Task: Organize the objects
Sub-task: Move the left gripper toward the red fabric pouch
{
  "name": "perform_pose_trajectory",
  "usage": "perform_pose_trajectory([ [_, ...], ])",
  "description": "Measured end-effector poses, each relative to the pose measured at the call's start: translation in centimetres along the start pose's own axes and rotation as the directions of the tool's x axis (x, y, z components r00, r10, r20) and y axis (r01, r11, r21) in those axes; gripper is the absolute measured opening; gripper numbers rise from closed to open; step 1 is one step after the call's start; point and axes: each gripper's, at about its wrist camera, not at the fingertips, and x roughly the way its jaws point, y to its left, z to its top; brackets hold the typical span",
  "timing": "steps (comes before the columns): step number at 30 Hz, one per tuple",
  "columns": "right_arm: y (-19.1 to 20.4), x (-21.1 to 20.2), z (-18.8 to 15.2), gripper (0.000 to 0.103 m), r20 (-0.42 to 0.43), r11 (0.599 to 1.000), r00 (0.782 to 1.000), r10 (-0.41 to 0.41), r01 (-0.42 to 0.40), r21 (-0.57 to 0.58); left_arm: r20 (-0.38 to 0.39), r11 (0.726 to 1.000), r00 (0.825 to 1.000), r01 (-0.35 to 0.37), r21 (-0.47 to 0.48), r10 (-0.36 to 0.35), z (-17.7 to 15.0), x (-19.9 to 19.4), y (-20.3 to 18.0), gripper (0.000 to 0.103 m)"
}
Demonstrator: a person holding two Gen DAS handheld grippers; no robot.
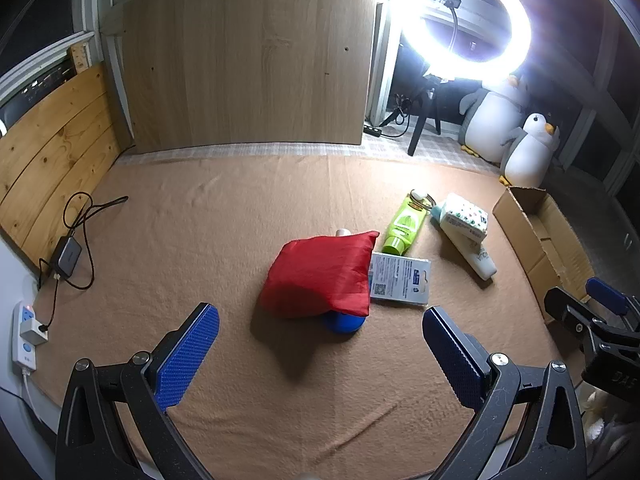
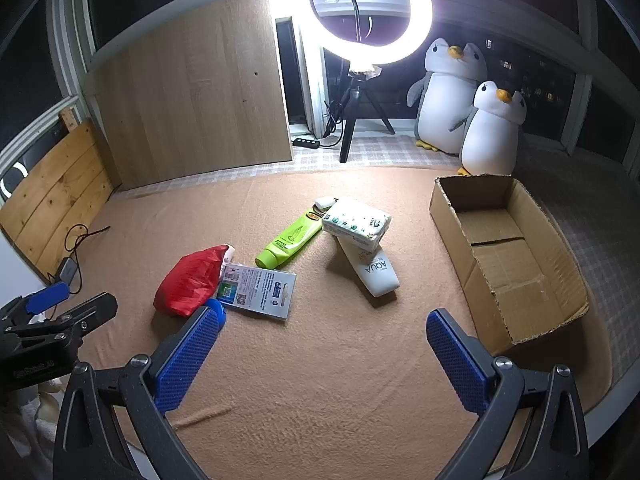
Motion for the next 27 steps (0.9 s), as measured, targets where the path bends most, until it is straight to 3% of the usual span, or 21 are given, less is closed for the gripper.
perform_pose_trajectory([
  [27,-1.3,0.1,0.2,0.103,0.002,0.999,1.0,-0.021,0.021,0.029,-0.022,1.0,1.0,0.001,0.025,-0.001,0.7,2.5,-0.9,0.103],
])
